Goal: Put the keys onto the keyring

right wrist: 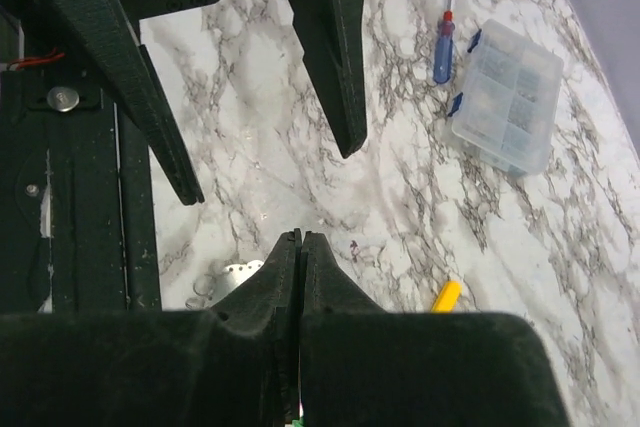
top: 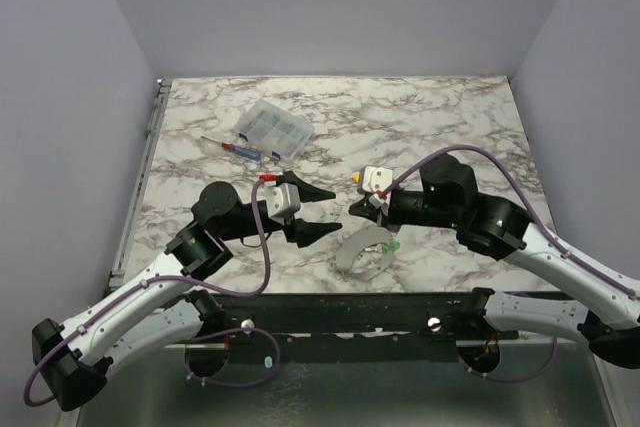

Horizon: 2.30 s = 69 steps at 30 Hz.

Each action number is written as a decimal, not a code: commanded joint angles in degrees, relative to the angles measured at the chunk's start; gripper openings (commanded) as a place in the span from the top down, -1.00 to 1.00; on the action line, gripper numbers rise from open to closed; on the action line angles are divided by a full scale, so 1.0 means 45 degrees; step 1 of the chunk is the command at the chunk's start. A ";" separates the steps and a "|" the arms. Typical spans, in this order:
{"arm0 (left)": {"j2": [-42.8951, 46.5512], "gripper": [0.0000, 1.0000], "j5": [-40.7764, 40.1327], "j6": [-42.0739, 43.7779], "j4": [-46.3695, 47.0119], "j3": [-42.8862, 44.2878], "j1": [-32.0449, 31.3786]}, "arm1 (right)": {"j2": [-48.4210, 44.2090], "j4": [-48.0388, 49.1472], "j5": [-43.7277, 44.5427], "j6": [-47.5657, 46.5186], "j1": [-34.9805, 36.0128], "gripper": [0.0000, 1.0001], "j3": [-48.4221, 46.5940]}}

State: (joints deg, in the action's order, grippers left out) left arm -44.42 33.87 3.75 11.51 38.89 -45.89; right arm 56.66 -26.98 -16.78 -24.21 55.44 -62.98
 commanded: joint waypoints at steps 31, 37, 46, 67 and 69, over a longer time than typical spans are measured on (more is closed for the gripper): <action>-0.9251 -0.79 -1.2706 -0.2098 -0.3694 0.3691 -0.6213 | -0.2011 -0.1777 1.5383 1.3979 -0.3591 -0.71 0.3019; -1.2700 -0.67 -1.4509 -0.2570 -0.4023 0.5755 -0.7174 | -0.2439 -0.1692 1.5598 1.3050 -0.3607 -0.72 0.2814; -1.5352 -0.57 -1.5916 -0.3346 -0.5036 0.7856 -0.7686 | -0.3570 -0.1230 1.5213 1.2375 -0.3608 -0.72 0.3386; -1.8812 -0.19 -2.1762 -0.4254 -0.8280 1.0138 -0.9505 | -0.3198 -0.0596 1.4623 1.2045 -0.3609 -0.71 0.3464; -1.9075 -0.08 -2.2084 -0.4341 -0.8498 1.0272 -0.9564 | -0.3198 -0.0605 1.4620 1.2040 -0.3610 -0.71 0.3479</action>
State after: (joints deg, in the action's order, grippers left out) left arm -126.04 -60.10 -14.20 -19.42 84.14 -88.38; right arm 42.13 -30.94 49.52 30.28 39.51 -48.25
